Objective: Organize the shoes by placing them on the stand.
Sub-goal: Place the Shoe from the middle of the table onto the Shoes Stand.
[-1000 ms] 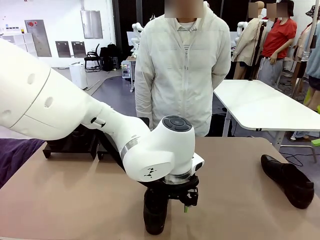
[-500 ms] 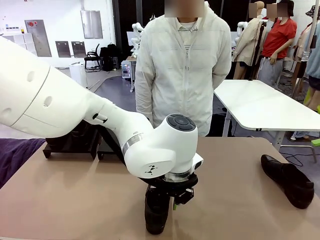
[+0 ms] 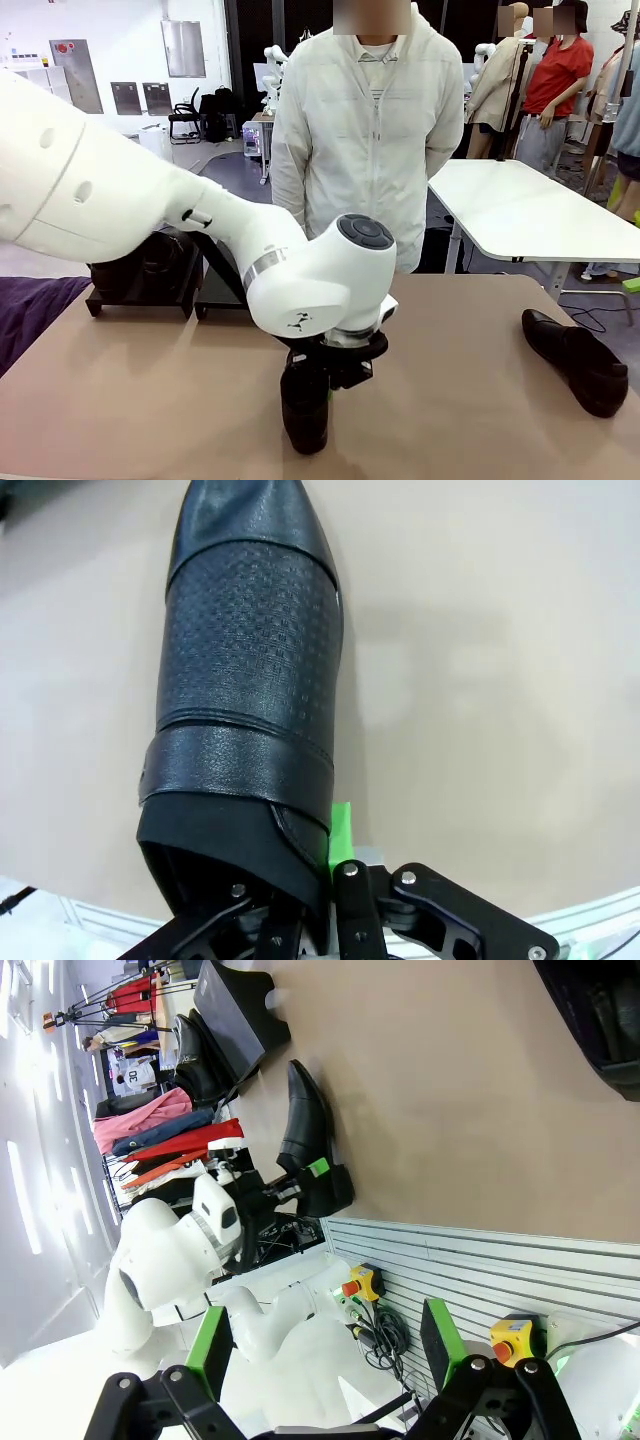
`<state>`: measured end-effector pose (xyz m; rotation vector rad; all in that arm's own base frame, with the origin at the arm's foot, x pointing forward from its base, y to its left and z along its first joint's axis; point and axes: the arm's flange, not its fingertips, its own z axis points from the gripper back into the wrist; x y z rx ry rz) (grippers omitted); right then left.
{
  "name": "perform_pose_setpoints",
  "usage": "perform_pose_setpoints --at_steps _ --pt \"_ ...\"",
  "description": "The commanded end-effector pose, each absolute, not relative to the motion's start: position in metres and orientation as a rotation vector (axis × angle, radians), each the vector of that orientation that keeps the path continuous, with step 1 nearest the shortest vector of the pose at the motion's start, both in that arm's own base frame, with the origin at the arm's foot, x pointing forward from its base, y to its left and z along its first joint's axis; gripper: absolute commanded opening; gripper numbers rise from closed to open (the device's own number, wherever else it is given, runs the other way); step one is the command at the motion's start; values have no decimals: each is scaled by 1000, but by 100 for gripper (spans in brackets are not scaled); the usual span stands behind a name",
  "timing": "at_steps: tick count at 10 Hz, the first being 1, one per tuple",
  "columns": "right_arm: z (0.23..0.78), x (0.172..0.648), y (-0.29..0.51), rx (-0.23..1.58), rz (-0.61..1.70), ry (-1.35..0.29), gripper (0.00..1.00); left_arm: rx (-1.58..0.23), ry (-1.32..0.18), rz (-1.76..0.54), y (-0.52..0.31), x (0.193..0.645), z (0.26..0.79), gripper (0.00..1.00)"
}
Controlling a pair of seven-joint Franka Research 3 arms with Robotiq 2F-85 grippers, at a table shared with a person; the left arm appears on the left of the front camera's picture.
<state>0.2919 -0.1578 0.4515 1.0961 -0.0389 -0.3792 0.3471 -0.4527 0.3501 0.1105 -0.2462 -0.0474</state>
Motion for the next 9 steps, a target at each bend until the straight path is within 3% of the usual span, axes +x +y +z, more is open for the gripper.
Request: perform_pose_setpoints --at_steps 1,5,8,9 --pt "454 292 -161 1095 -354 -43 100 131 -300 -34 -426 350 385 0" --pt "454 292 -161 1095 -354 -43 100 -10 -485 10 -305 339 480 0" --pt "454 292 -161 1095 -354 -43 100 35 -735 25 -238 360 473 0" --pt "454 292 -161 1095 -354 -43 100 71 -758 41 -231 368 466 0"
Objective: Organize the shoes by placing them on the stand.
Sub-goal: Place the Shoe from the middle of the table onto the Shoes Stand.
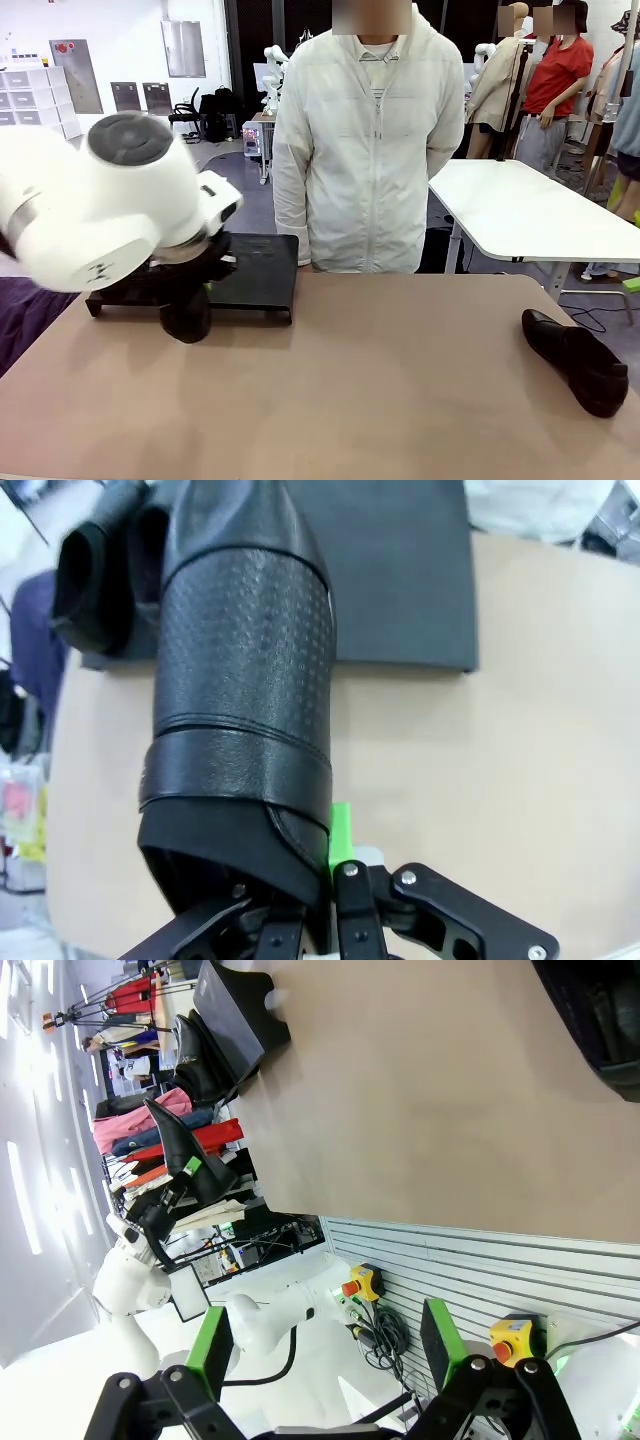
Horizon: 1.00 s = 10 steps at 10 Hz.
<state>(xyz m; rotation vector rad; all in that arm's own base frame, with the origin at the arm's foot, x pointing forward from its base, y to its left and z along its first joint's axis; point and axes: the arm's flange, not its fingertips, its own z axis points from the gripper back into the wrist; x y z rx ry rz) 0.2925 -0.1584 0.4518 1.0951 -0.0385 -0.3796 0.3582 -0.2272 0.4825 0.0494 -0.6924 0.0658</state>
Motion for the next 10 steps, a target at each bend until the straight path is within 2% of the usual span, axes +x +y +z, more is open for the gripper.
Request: perform_pose_setpoints --at_steps 1,2,7,8,10 --pt "454 292 -161 1095 -354 -43 100 99 -666 124 -229 373 463 0" --pt "454 292 -161 1095 -354 -43 100 49 -692 66 -227 358 483 0" --pt "454 292 -161 1095 -354 -43 100 46 -683 78 -231 359 473 0" --pt "454 292 -161 1095 -354 -43 100 72 -661 -1 -239 389 487 0" --pt "454 292 -161 1095 -354 -43 100 143 -719 -63 -258 481 517 0"
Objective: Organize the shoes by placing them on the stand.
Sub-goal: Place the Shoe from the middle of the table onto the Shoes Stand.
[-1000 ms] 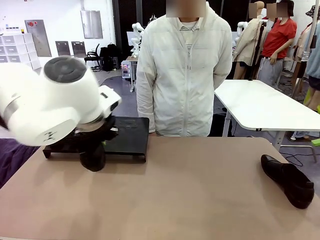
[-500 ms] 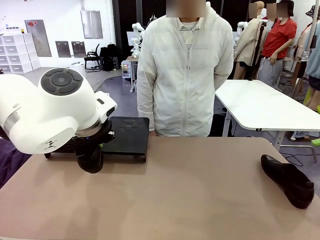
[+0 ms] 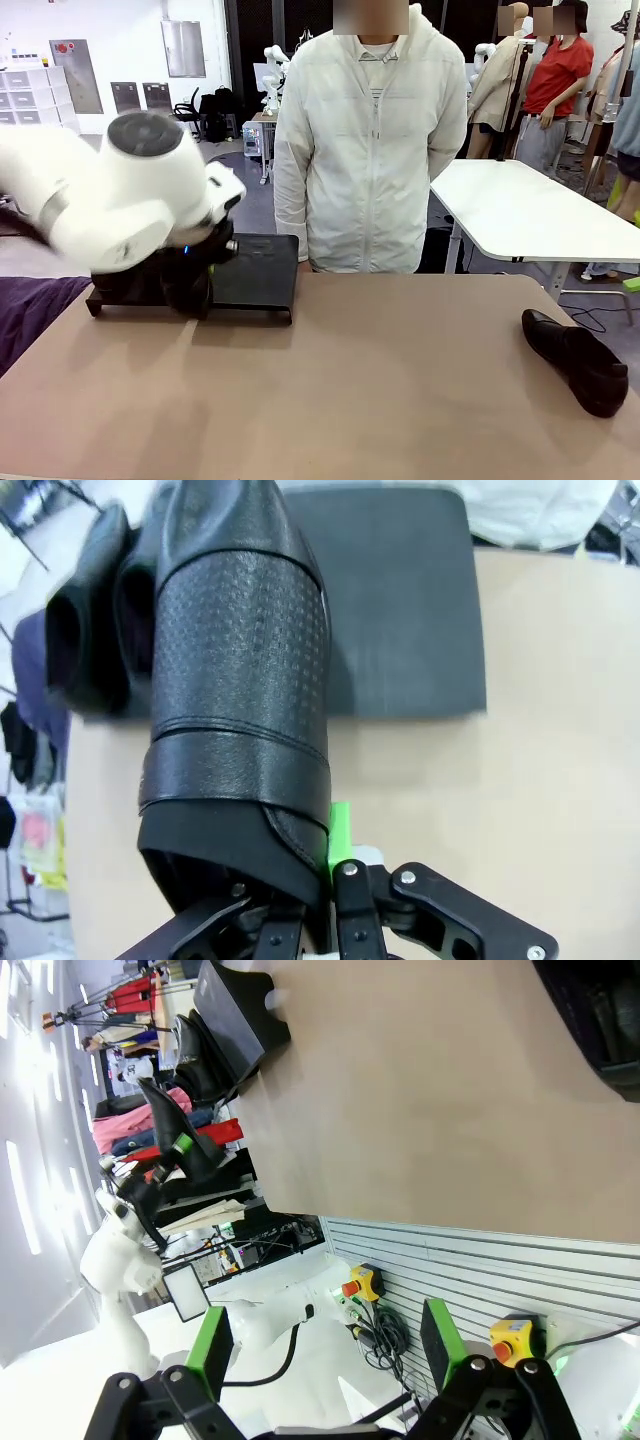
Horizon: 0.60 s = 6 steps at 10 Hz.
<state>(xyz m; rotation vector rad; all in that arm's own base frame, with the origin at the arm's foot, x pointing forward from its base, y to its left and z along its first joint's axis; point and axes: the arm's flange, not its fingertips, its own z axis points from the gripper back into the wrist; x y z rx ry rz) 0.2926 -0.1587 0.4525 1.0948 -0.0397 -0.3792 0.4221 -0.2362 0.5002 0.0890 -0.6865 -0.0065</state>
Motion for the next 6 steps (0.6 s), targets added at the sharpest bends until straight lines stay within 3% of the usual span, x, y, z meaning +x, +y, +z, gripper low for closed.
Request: perform_pose_setpoints --at_steps 1,3,6 --pt "454 292 -161 1095 -354 -43 100 164 -744 -147 -271 522 516 0" --pt "454 292 -161 1095 -354 -43 100 162 -744 -274 -280 576 501 0" --pt "454 292 -161 1095 -354 -43 100 185 -654 -288 -279 603 468 0"
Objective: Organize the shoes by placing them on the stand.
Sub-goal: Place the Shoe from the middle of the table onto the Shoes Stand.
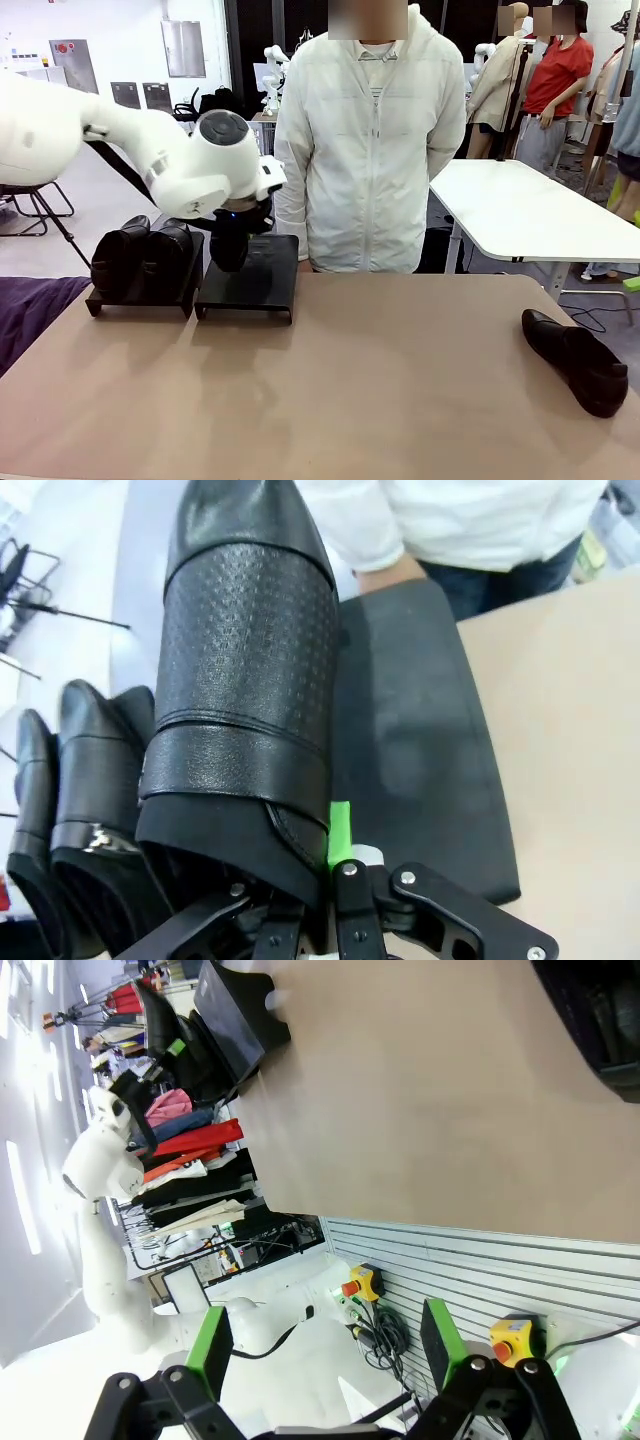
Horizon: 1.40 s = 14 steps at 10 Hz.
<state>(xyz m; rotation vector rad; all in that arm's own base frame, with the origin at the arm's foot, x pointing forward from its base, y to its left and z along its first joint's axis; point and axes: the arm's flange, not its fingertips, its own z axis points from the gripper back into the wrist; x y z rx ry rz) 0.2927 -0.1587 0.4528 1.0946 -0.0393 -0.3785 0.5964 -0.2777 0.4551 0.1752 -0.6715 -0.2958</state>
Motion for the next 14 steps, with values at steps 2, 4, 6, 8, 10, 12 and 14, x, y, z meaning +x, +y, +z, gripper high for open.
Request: perform_pose_setpoints --at_steps 2,4,6,8,10,12,14 --pt "454 292 -161 1095 -354 -43 100 210 -605 -280 -285 617 442 0" --pt "454 292 -161 1095 -354 -43 100 257 -576 -226 -283 622 429 0" --pt "454 292 -161 1095 -354 -43 100 253 -561 -208 -277 622 423 0" --pt "454 292 -161 1095 -354 -43 100 256 -555 -182 -273 625 415 0" --pt "454 292 -161 1095 -354 -43 100 246 -533 -154 -268 627 413 0" --pt "454 292 -161 1095 -354 -43 100 241 -529 -102 -263 627 414 24" --pt "454 292 -161 1095 -354 -43 100 213 -534 -69 -259 627 416 100"
